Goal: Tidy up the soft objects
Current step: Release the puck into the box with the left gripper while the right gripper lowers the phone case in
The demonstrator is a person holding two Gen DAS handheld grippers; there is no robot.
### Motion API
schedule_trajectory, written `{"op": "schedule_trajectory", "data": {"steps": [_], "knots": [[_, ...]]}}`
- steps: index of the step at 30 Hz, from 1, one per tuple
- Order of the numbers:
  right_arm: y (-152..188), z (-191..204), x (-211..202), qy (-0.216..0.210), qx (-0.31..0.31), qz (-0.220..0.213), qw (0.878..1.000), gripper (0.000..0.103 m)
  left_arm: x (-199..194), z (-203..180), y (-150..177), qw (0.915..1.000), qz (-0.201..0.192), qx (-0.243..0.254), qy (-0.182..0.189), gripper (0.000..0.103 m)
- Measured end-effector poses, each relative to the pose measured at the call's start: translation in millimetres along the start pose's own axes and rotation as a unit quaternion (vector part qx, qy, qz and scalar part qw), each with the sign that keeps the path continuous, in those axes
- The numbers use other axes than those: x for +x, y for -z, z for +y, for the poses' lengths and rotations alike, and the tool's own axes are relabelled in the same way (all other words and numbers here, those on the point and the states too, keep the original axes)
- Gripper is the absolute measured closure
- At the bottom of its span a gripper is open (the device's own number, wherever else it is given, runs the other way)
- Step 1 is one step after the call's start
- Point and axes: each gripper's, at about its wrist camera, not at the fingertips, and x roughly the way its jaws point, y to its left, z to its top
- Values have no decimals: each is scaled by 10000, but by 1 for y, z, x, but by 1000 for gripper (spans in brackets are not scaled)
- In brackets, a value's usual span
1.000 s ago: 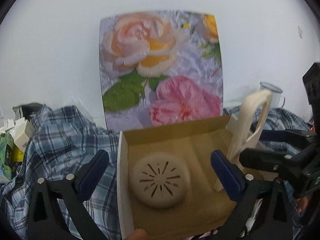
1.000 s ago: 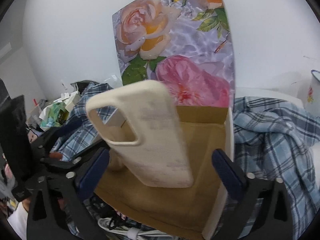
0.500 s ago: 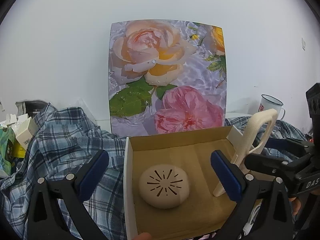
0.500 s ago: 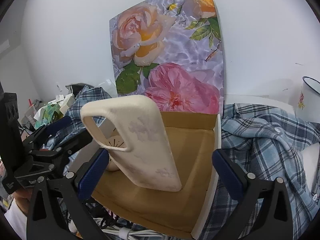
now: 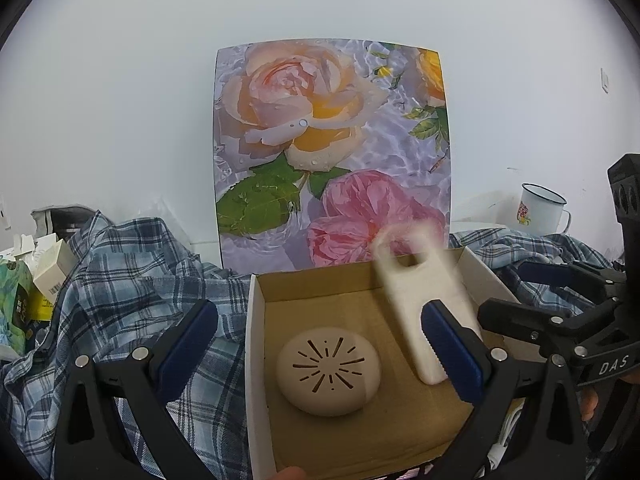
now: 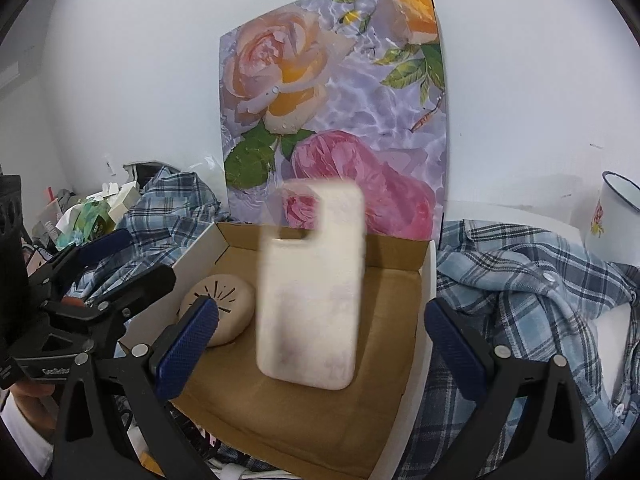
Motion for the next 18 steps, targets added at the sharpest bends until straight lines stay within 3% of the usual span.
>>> {"op": "schedule_trajectory", "data": {"steps": [18], "knots": [[-4, 5, -22, 57, -89, -360, 9993, 0, -13, 1, -7, 9999, -120, -45, 95, 0]]}}
